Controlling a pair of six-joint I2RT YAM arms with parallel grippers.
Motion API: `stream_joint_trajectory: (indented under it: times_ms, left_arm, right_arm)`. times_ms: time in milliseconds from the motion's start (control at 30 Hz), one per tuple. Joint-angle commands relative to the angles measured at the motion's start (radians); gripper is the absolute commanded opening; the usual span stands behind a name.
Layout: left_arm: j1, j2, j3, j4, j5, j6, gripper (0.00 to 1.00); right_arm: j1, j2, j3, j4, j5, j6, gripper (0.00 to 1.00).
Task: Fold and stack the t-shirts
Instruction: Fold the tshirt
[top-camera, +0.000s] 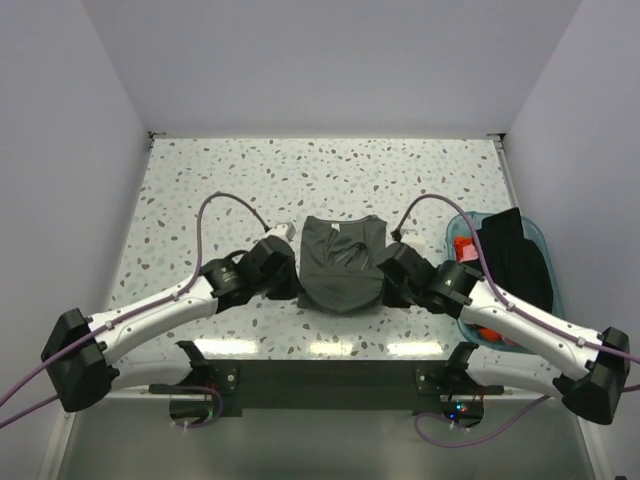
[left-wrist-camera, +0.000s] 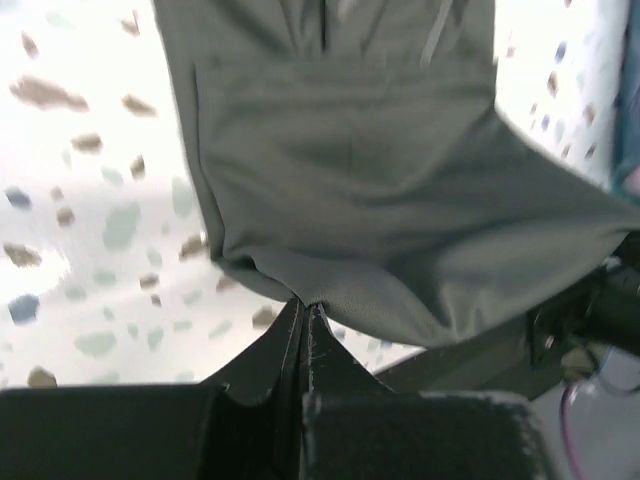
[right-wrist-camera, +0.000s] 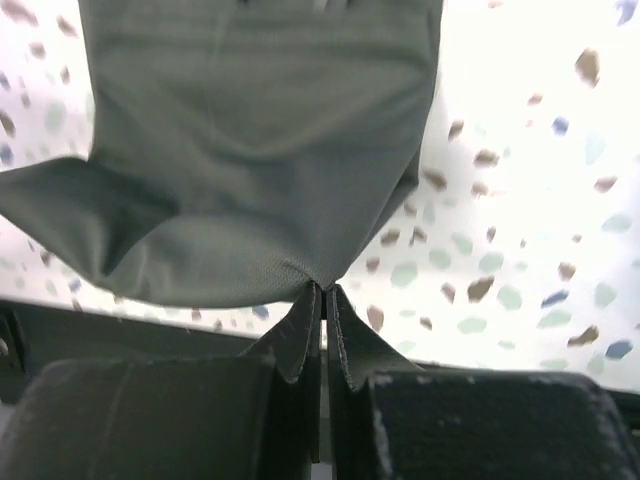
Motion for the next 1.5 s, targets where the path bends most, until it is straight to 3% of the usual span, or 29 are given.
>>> stream_joint_trajectory:
  times_ms: [0,233,700,967,1000,1033,1100,1133,1200,1300,1400,1467]
  left_arm:
    - [0.09,0.063,0.106,0.051,-0.033,0.122,0.0]
    - [0.187,0.226,0.307,0.144,-0.047,0.222,0.0]
    - [0.368,0.528,0.578,0.282,0.037,0.27,0.0]
    - [0.466,0.847,0.81,0.372,0.143,0.287,0.0]
    - [0.475,0.878,0.856,0.39,0.164,0.284,0.06]
    - [0.489,0.931,0.87,0.41,0.192,0.28,0.33]
    - [0.505,0.967,0.923,0.417,0.223,0.274,0.63]
    - [0.518,0.984,0.944,0.415,0.232,0.296,0.74]
    - [0.537,0.97,0.996,0.374,0.209,0.334,0.78]
    - [0.545,0.906,0.956,0.355,0.169,0.351,0.79]
    - [0.537,0.835,0.89,0.313,0.14,0.346,0.72]
    - [0.516,0.784,0.84,0.291,0.1,0.337,0.63]
  right_arm:
    - [-0.092,0.05,0.086,0.034,0.069,-0.122,0.0]
    - [-0.256,0.205,0.268,0.143,0.038,-0.269,0.0]
    - [-0.529,0.516,0.497,0.291,-0.138,-0.383,0.0]
    - [-0.646,0.873,0.698,0.383,-0.263,-0.391,0.01]
    - [-0.653,0.913,0.727,0.375,-0.264,-0.394,0.17]
    - [-0.659,0.959,0.802,0.363,-0.269,-0.406,0.28]
    - [-0.667,1.061,0.883,0.296,-0.258,-0.42,0.57]
    - [-0.667,1.078,0.94,0.282,-0.249,-0.435,0.64]
    - [-0.669,1.082,0.974,0.236,-0.206,-0.45,0.7]
    - [-0.666,1.024,0.942,0.239,-0.174,-0.452,0.7]
    - [-0.638,0.971,0.855,0.236,-0.142,-0.451,0.69]
    - [-0.618,0.912,0.772,0.251,-0.12,-0.444,0.68]
